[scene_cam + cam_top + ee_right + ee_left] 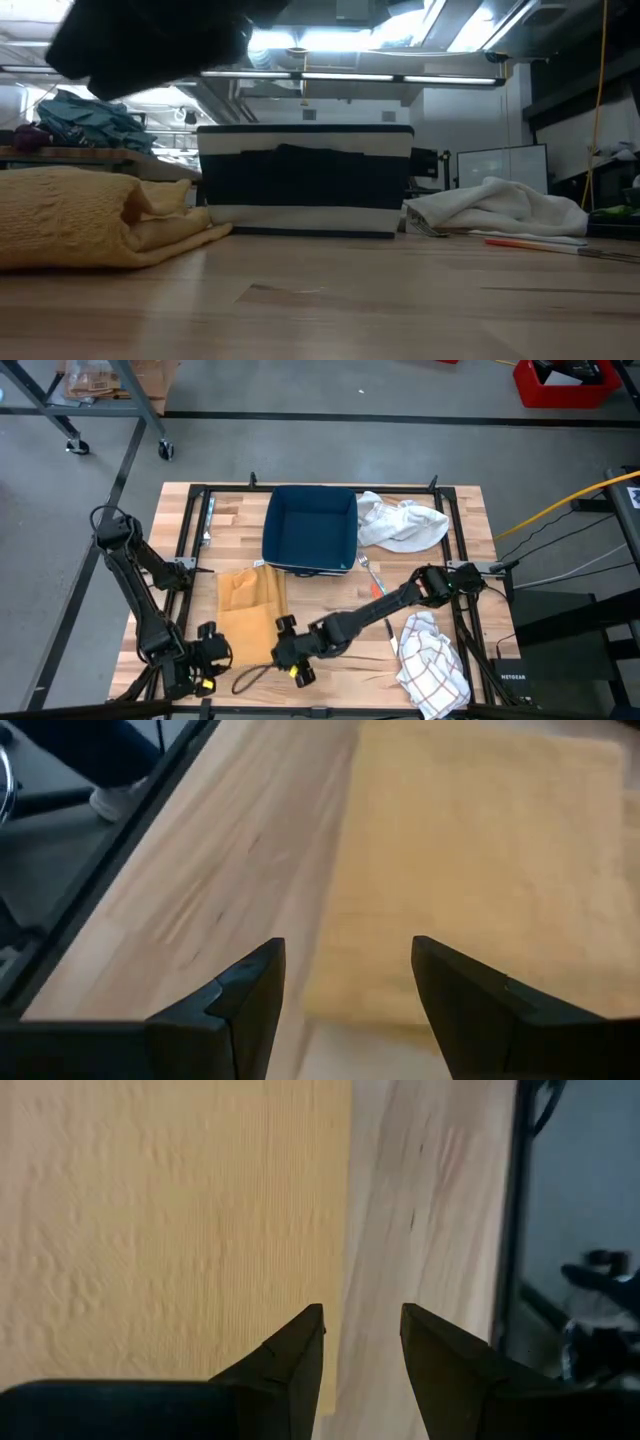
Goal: Fold towel
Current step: Fold the yellow towel
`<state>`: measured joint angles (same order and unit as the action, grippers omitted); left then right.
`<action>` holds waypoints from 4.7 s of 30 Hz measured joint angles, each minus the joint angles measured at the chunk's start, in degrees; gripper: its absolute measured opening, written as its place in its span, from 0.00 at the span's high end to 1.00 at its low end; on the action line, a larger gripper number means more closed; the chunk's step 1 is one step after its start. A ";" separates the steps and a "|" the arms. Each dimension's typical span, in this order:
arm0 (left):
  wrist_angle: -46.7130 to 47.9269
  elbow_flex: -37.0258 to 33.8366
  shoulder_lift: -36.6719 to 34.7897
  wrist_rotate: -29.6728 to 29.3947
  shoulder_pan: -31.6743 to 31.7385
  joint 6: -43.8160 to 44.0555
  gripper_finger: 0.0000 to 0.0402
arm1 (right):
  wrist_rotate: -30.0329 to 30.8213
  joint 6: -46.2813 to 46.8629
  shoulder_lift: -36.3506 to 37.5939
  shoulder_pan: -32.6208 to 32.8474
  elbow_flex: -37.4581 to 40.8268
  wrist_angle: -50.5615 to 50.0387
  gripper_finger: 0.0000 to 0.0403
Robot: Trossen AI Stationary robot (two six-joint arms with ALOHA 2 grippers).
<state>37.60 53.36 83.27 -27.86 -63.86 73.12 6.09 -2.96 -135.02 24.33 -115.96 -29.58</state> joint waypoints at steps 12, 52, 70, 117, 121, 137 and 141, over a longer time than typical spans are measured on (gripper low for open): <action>-5.53 0.00 9.51 0.82 -2.58 -0.89 0.68 | 3.43 1.52 -0.03 1.99 4.42 4.45 0.45; -5.68 -1.42 16.47 0.73 -2.40 3.54 0.77 | 5.28 7.21 -8.20 1.63 4.26 10.63 0.52; -13.23 0.19 14.48 6.52 -2.92 5.39 0.99 | -3.70 12.45 -8.72 4.33 -1.81 8.79 0.94; 28.06 28.17 14.26 1.78 2.89 -3.04 1.00 | 21.44 29.46 -3.97 10.77 -19.04 -19.64 0.96; 31.23 28.17 14.26 0.55 4.70 -3.23 1.00 | 21.11 36.01 -3.97 9.67 -19.04 -23.35 0.96; 36.19 19.90 14.24 -5.33 11.16 -4.04 1.00 | 19.82 42.34 -3.93 3.70 -17.86 -33.02 0.96; 35.55 16.61 14.23 -6.60 12.41 -4.08 1.00 | 19.10 42.18 -3.93 2.23 -15.34 -32.84 0.96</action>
<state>73.15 69.97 97.51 -34.47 -51.44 69.04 25.19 39.22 -138.96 26.55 -131.30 -62.42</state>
